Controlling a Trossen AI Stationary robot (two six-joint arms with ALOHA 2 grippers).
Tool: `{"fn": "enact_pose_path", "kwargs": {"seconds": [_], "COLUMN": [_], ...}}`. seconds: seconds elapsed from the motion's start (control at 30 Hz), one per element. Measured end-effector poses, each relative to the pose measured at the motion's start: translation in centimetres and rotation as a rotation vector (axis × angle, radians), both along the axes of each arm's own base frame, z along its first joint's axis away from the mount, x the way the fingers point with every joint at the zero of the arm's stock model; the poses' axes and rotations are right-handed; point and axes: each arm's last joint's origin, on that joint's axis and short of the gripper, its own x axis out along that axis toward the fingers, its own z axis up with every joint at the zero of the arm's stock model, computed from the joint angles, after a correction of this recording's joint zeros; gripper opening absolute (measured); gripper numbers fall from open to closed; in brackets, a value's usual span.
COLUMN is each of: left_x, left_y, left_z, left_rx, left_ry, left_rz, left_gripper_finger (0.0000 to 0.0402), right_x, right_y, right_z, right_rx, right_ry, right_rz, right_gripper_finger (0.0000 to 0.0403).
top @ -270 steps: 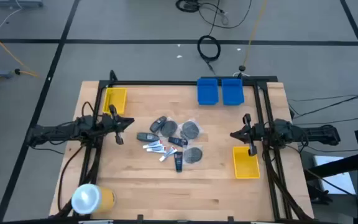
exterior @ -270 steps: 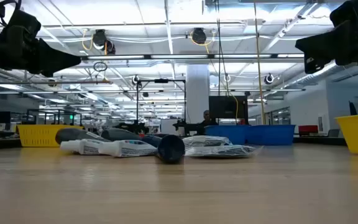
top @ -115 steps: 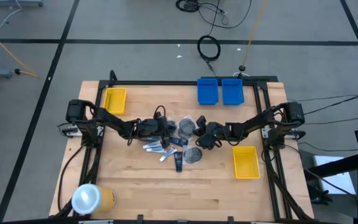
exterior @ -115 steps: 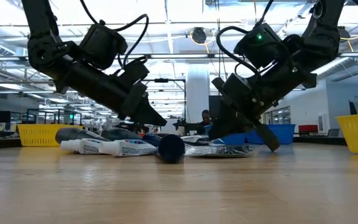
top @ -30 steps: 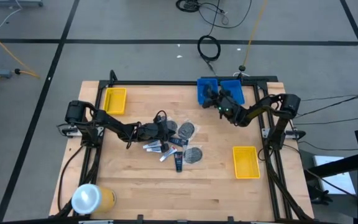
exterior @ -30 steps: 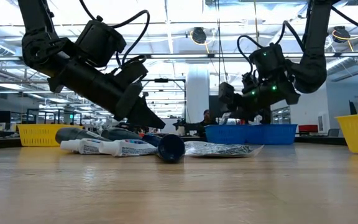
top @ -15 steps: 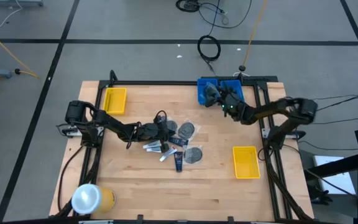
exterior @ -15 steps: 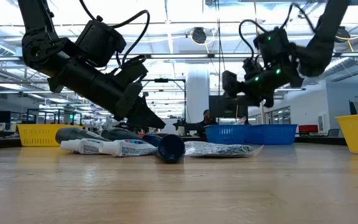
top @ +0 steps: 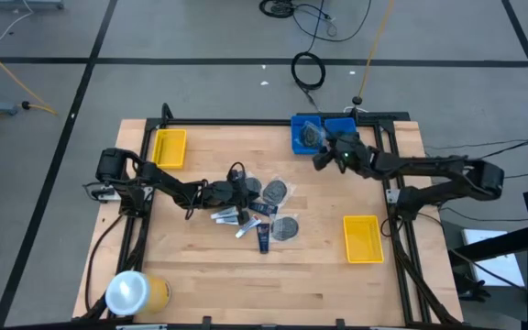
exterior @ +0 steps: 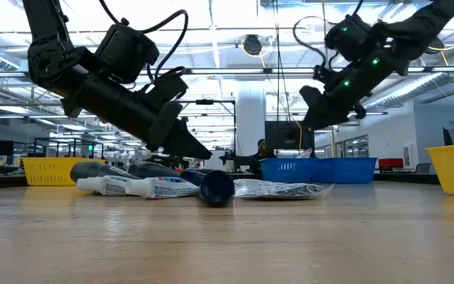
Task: Pick & Place Travel size toiletries
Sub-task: Put the blue shave cream into the right yellow bin
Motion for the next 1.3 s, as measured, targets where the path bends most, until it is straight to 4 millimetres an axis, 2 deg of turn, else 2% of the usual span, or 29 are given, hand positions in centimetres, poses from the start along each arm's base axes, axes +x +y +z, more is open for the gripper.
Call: {"fn": "enact_pose_path", "kwargs": {"seconds": [0.1, 0.27, 0.37, 0.47, 0.6, 0.83, 1.03, 1.17, 1.3], "left_x": [0.0, 0.0, 0.0, 0.0, 0.0, -0.1, -0.7, -1.3, -1.3], "left_y": [0.0, 0.1, 0.4, 0.7, 0.9, 0.9, 0.9, 0.7, 0.2], "left_z": [0.0, 0.0, 0.1, 0.1, 0.1, -0.1, -0.1, 0.0, -0.1], "left_rx": [0.002, 0.007, 0.009, 0.009, 0.010, 0.028, 0.019, 0.012, 0.017], "left_ry": [0.000, -0.003, -0.005, -0.005, -0.005, 0.015, 0.105, 0.159, 0.161], "left_rz": [0.003, 0.010, 0.022, 0.032, 0.038, 0.030, 0.043, 0.089, 0.095], "left_gripper_finger": [0.0026, 0.0026, 0.0026, 0.0026, 0.0026, 0.0026, 0.0026, 0.0026, 0.0026], "right_x": [0.8, 3.0, 4.3, 5.7, 7.5, 10.1, 13.8, 15.8, 16.8], "right_y": [-0.2, 1.3, 2.9, 4.7, 6.7, 9.4, 10.4, 10.5, 10.5], "right_z": [-0.2, -0.9, -1.8, -2.9, -4.3, -6.1, -7.9, -8.4, -8.3], "right_rx": [0.042, 0.071, 0.085, 0.062, 0.005, -0.062, -0.018, -0.003, -0.011], "right_ry": [0.066, 0.068, 0.070, 0.069, 0.033, -0.125, -0.038, 0.037, 0.052], "right_rz": [0.069, 0.479, 0.664, 0.780, 0.880, 0.949, 0.887, 0.876, 0.857], "right_gripper_finger": [0.0116, 0.0042, 0.0019, 0.0017, 0.0049, 0.0161, 0.0248, 0.0272, 0.0265]}}
